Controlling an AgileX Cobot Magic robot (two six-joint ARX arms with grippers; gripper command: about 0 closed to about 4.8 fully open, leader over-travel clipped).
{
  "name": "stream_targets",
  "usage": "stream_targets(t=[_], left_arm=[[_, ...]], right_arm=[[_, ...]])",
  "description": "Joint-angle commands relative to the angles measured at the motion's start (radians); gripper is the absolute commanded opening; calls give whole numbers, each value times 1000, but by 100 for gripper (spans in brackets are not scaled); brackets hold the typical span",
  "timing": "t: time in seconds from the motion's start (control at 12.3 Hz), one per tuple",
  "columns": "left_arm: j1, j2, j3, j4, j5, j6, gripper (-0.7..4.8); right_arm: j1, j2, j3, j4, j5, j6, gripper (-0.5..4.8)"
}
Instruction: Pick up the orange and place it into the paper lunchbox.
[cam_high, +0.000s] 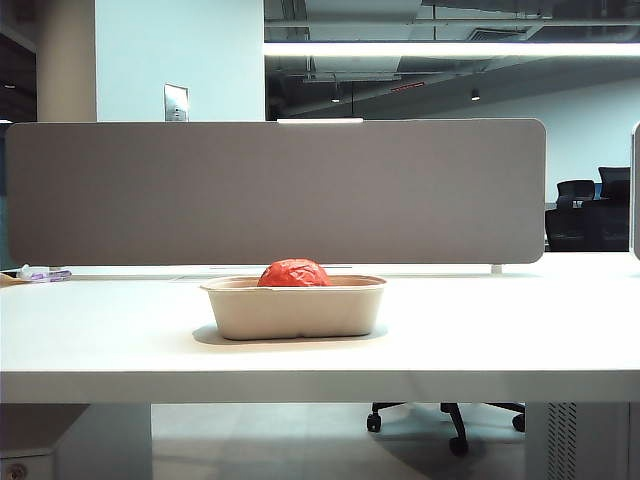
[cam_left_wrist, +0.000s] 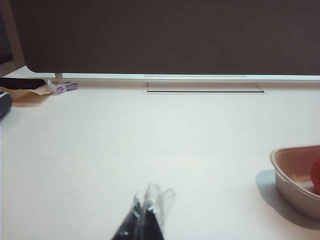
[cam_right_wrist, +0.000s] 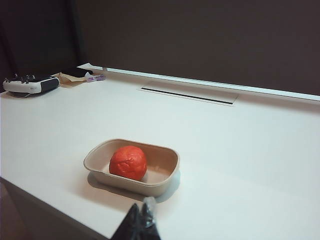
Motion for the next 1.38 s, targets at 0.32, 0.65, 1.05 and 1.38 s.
stream_targets(t=[0.32, 0.65, 1.05, 1.38], left_arm=[[2, -3, -2, 13, -3, -3, -5], [2, -3, -2, 13, -2, -3, -6], [2, -3, -2, 13, 5, -3, -6], [2, -3, -2, 13, 5, -3, -5]], right_arm=[[0, -1, 4, 10, 0, 3, 0], [-9, -4, -3, 15, 188, 3, 0], [-515, -13, -229, 260, -129, 3, 0], [-645, -42, -286, 266, -218, 3, 0]])
